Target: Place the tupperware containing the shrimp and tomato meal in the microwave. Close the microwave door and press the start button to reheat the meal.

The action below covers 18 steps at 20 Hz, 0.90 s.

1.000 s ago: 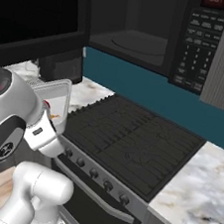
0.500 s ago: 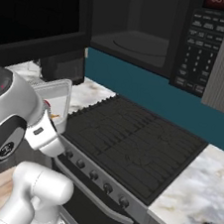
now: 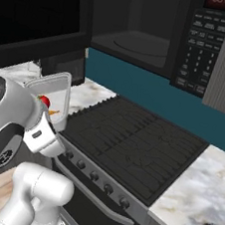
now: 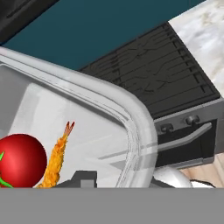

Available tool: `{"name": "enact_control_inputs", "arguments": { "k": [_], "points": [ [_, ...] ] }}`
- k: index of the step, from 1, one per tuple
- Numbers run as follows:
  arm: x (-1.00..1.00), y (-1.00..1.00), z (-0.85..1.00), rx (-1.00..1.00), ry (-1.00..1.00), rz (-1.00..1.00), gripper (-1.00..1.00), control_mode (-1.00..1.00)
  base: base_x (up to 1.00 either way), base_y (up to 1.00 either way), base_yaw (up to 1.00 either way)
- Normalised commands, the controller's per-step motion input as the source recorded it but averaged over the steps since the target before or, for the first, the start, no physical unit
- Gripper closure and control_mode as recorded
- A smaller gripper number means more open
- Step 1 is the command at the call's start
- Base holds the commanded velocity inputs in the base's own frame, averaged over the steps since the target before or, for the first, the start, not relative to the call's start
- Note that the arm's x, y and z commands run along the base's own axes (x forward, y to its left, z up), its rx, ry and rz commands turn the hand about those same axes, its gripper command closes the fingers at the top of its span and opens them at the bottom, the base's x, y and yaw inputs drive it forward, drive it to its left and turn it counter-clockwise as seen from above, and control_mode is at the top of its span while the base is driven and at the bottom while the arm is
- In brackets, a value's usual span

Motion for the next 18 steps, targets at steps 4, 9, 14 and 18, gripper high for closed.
{"name": "enact_control_inputs", "arguments": {
  "k": [4,9,14,18],
  "points": [
    [0.0,0.0,0.61,0.0,-0.08,0.0,1.0,-1.0,0.0,0.0,0.0],
    [0.0,-0.02,0.75,0.0,0.02,0.0,1.0,-1.0,0.0,0.0,0.0],
    [0.16,-0.08,0.24,0.0,-0.01,-0.05,1.0,-1.0,0.0,0.0,0.0],
    [0.37,-0.01,0.0,0.0,-0.11,-0.05,1.0,-1.0,0.0,0.0,0.0]
  ]
}}
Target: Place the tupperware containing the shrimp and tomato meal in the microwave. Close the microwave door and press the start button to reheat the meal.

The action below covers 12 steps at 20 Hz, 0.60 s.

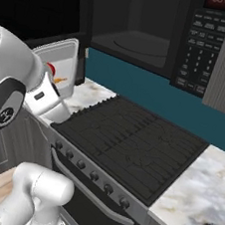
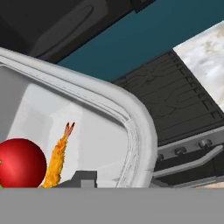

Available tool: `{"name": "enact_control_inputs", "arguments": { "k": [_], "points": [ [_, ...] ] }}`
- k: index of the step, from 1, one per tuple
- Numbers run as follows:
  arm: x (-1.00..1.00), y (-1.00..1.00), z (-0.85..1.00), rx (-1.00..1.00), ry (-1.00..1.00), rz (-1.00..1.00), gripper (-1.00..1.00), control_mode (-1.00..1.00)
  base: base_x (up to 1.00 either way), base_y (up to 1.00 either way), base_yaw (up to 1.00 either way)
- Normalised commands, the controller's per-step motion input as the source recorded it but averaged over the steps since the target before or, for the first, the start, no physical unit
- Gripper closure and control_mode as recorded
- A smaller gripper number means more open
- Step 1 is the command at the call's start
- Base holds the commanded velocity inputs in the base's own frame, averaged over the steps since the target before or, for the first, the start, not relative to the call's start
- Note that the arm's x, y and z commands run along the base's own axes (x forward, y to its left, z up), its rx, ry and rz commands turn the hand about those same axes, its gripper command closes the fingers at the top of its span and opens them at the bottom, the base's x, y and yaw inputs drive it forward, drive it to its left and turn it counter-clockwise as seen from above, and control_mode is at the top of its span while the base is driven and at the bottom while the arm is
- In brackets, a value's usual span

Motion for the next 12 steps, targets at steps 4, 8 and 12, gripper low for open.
{"name": "enact_control_inputs", "arguments": {
  "k": [4,8,12],
  "points": [
    [0.29,0.0,0.0,0.0,-0.19,-0.04,1.0,-1.0,0.0,0.0,0.0],
    [0.31,-0.11,0.14,0.0,-0.09,-0.06,1.0,-1.0,0.0,0.0,0.0],
    [0.39,-0.13,0.33,0.0,0.01,-0.07,1.0,-1.0,0.0,0.0,0.0]
  ]
}}
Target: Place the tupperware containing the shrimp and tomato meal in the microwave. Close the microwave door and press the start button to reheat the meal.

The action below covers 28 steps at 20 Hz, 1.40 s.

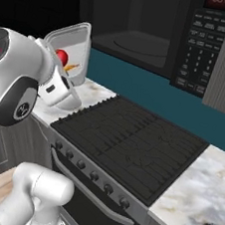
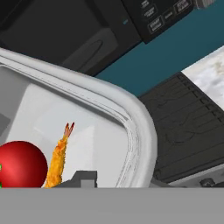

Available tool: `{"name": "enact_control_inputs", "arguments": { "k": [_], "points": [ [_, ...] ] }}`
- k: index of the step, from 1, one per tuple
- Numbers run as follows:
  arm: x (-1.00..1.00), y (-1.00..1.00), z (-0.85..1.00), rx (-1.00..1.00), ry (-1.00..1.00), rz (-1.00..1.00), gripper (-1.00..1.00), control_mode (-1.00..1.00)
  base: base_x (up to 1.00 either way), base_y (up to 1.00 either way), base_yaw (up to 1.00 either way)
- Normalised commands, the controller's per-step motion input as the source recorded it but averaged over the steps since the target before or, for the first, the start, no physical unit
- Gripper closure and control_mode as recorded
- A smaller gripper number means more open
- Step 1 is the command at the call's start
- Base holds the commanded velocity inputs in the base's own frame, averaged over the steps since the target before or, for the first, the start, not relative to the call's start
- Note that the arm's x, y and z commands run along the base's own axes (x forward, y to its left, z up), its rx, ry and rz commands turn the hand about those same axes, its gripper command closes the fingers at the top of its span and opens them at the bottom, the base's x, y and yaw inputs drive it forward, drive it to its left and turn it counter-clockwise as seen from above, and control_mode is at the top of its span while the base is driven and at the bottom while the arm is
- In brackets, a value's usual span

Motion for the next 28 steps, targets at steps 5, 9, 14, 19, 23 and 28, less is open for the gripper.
{"name": "enact_control_inputs", "arguments": {
  "k": [5,9,14,19,23,28],
  "points": [
    [0.4,-0.1,0.33,0.02,0.09,-0.04,1.0,-1.0,0.0,0.0,0.0],
    [0.32,-0.08,0.01,0.03,0.0,0.0,1.0,-1.0,0.0,0.0,0.0],
    [0.41,-0.12,0.0,0.0,-0.04,0.0,1.0,-1.0,0.0,0.0,0.0],
    [0.5,-0.19,0.0,0.0,-0.03,-0.02,1.0,-1.0,0.0,0.0,0.0],
    [0.53,-0.27,0.03,0.0,0.0,-0.08,1.0,-1.0,0.0,0.0,0.0],
    [0.46,-0.28,0.15,0.0,0.04,-0.09,1.0,-1.0,0.0,0.0,0.0]
  ]
}}
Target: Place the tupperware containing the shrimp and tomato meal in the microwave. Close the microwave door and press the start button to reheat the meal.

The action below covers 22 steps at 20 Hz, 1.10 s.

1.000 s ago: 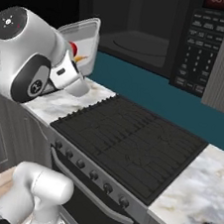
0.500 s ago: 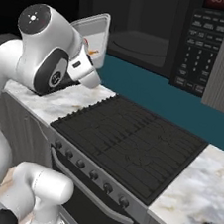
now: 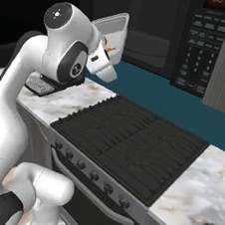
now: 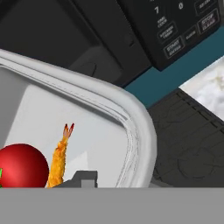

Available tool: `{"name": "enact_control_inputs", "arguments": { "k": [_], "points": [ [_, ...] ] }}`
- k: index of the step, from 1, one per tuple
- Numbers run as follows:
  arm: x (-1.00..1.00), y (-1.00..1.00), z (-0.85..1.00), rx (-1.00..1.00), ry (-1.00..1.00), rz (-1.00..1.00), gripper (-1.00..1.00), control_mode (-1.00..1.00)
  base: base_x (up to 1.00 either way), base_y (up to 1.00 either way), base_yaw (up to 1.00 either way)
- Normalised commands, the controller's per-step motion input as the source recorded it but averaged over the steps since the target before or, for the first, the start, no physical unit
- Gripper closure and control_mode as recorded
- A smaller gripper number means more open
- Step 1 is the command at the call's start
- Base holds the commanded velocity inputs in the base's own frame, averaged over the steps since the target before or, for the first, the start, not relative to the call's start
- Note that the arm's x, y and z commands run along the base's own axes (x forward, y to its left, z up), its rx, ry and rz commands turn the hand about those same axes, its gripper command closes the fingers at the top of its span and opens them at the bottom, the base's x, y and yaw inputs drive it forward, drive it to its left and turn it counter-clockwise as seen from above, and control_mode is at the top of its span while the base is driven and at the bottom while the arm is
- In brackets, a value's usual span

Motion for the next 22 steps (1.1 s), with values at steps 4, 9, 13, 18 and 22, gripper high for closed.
{"name": "enact_control_inputs", "arguments": {
  "k": [4,9,13,18,22],
  "points": [
    [0.42,-0.24,0.15,0.0,0.0,-0.08,1.0,-1.0,0.0,0.0,0.0],
    [0.47,-0.18,0.2,0.02,0.0,-0.07,1.0,-1.0,0.0,0.0,0.0],
    [0.56,-0.04,0.03,0.05,0.0,-0.02,1.0,-1.0,0.0,0.0,0.0],
    [0.54,-0.05,0.0,0.05,0.0,0.0,1.0,-1.0,0.0,0.0,0.0],
    [0.52,-0.1,-0.03,0.03,0.0,0.0,1.0,-1.0,0.0,0.0,0.0]
  ]
}}
